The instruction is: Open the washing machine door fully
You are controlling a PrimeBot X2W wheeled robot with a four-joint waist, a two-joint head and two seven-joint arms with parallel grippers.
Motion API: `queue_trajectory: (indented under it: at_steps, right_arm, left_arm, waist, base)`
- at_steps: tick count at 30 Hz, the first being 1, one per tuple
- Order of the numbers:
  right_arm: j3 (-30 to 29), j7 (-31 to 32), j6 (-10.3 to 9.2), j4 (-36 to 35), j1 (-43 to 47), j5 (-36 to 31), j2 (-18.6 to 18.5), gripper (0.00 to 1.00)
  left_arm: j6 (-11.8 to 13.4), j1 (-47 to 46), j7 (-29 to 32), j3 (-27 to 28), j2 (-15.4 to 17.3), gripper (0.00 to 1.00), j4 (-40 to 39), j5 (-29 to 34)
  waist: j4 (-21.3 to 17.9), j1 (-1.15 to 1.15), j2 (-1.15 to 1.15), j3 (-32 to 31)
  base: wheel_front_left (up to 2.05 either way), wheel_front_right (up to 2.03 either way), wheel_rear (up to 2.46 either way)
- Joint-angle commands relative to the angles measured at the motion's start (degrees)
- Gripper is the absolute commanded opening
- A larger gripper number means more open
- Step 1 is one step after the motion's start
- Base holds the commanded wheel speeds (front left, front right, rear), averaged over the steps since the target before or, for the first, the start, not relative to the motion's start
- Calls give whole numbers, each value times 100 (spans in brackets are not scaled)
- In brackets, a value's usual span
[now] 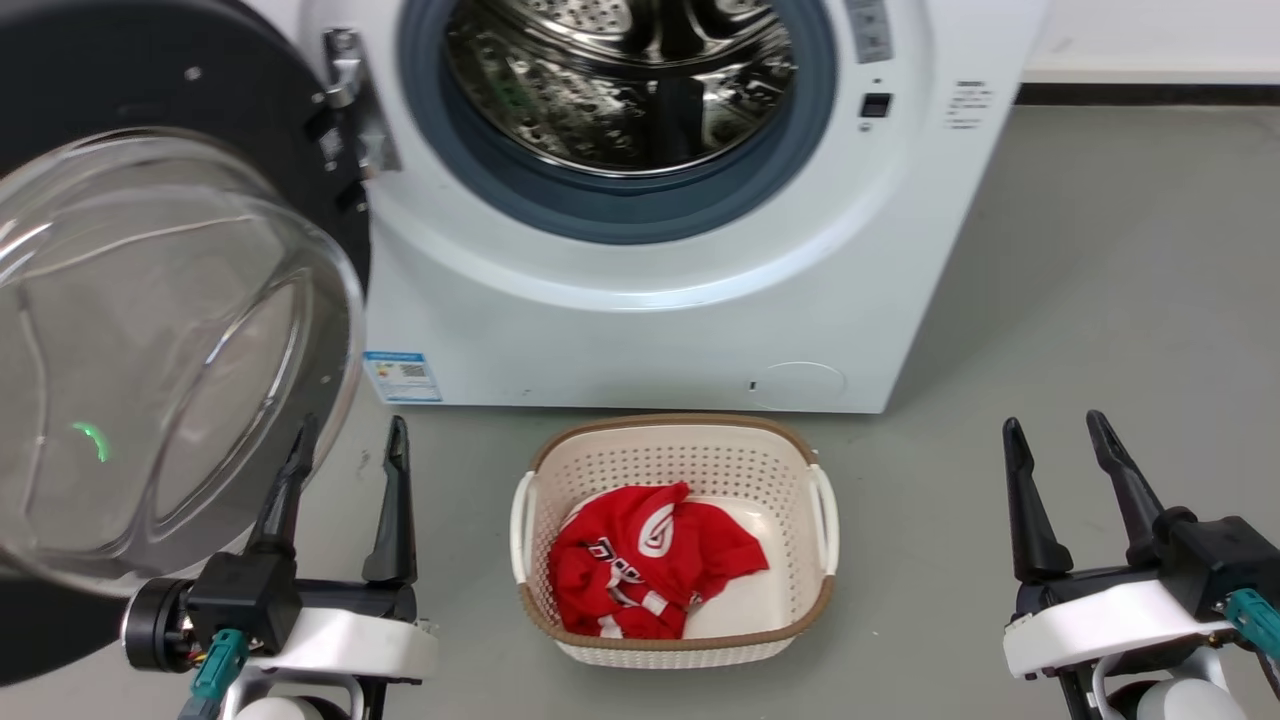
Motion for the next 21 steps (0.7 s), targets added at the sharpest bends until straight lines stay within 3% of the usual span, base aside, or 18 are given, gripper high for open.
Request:
queue_trajectory:
  at_steps: [1, 8, 21]
  right_arm:
    - [-15, 0, -4, -61, 53, -25, 9, 100]
    - [23, 71, -4, -166, 143, -2, 10, 100]
    - [29, 43, -4, -80, 82, 54, 10, 100]
  left_arm:
    - [-25, -93, -14, -28, -2, 100, 30, -17]
    - [10, -79, -14, -42, -7, 100, 46, 27]
    - [68, 35, -14, -60, -14, 100, 59, 27]
  waist:
    - [-193, 0, 0, -26]
    - [-431, 0, 0, -24]
    - [-321, 0, 0, -4]
  base:
    - [0, 0, 0]
    - [0, 0, 0]
    - [0, 0, 0]
